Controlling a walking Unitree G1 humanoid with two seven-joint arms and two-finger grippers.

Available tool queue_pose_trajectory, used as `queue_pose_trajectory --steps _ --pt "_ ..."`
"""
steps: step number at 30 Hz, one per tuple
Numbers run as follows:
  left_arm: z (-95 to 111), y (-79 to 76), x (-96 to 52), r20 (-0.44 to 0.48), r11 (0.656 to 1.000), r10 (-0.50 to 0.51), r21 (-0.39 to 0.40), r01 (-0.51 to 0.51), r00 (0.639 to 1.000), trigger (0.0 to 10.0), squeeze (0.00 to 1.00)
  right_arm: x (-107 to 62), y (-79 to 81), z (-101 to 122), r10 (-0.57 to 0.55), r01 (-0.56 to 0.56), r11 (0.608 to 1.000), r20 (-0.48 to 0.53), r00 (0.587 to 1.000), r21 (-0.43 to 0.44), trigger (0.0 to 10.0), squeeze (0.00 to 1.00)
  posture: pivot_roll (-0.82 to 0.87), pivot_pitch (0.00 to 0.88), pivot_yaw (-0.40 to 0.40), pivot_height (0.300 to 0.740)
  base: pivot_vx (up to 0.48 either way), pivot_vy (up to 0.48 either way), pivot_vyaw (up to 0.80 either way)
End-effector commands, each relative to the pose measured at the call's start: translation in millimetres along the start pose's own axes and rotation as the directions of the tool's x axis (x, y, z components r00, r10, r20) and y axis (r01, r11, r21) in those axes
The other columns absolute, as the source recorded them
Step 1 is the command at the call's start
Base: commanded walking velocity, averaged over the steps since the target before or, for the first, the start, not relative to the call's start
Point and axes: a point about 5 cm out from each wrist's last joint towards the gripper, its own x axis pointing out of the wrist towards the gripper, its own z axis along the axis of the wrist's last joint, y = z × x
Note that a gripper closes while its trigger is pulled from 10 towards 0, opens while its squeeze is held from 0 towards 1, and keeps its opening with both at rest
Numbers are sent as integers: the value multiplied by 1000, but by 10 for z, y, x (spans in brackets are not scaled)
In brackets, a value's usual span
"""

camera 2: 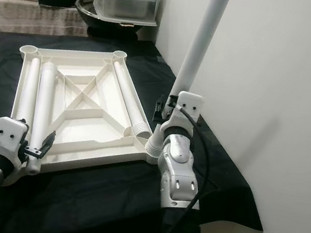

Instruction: Building children table

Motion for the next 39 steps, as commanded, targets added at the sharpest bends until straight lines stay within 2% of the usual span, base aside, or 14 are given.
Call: queue_pose_trajectory --steps 1,7,9,11,15,16,17,18,26,33,34,35,37,39 --pt "-67 -27 -1 -27 1000 -21 8 21 999 10000 0 -10 17 59 112 -112 994 12 994 18 10000 1000 49 0 -69 740 0 0 0" --pt "-66 -29 3 -26 1000 -23 8 23 999 10000 0 -15 16 62 149 -149 988 11 989 27 10000 1000 49 0 -68 740 0 0 0" --pt "-62 -27 15 -24 1000 -26 9 26 999 10000 0 -15 23 85 307 -307 951 8 952 33 10000 1000 43 0 -60 740 0 0 0" --pt "-58 -27 23 -23 1000 -28 9 29 999 10000 0 4 -10 96 371 -371 929 -1 929 21 10000 1000 43 0 -59 740 0 0 0" --pt "-56 -27 29 -22 999 -30 9 30 999 10000 0 16 -38 104 408 -408 913 -9 913 13 10000 1000 43 0 -59 740 0 0 0" --pt "-54 -33 35 -21 999 -33 9 33 999 10000 0 65 -95 120 442 -442 897 -18 897 5 10000 157 43 0 -60 740 0 0 0" --pt "-54 -33 35 -21 999 -33 9 33 999 10000 0 65 -95 120 442 -442 897 -18 897 5 10000 157 43 0 -60 740 0 0 0" --pt "-52 -39 36 -20 999 -34 8 35 999 10000 0 131 -159 140 463 -463 886 -24 886 -2 10000 0 49 0 -62 740 0 0 0" --pt "-55 -17 14 -24 999 -32 12 32 999 10000 0 397 -441 170 506 -509 860 -67 860 -30 10000 0 61 0 -65 740 0 0 0" --pt "-55 -22 13 -24 999 -34 13 34 999 10000 0 448 -477 176 533 -536 844 -81 842 -26 10000 0 66 0 -70 740 0 0 0" --pt "-55 -24 11 -24 999 -34 13 34 999 10000 0 456 -465 174 569 -572 820 -89 818 -9 10000 0 70 0 -72 740 0 0 0" --pt "-55 -24 11 -24 999 -34 13 34 999 10000 0 456 -465 174 569 -572 820 -89 818 -9 10000 0 70 0 -72 740 0 0 0" --pt "-61 -19 -1 -26 999 -33 14 33 999 10000 0 431 -402 137 662 -664 748 -102 742 26 10000 0 76 0 -74 740 0 0 0" --pt "-61 -19 -1 -26 999 -33 14 33 999 10000 0 431 -402 137 662 -664 748 -102 742 26 10000 0 76 0 -74 740 0 0 0"
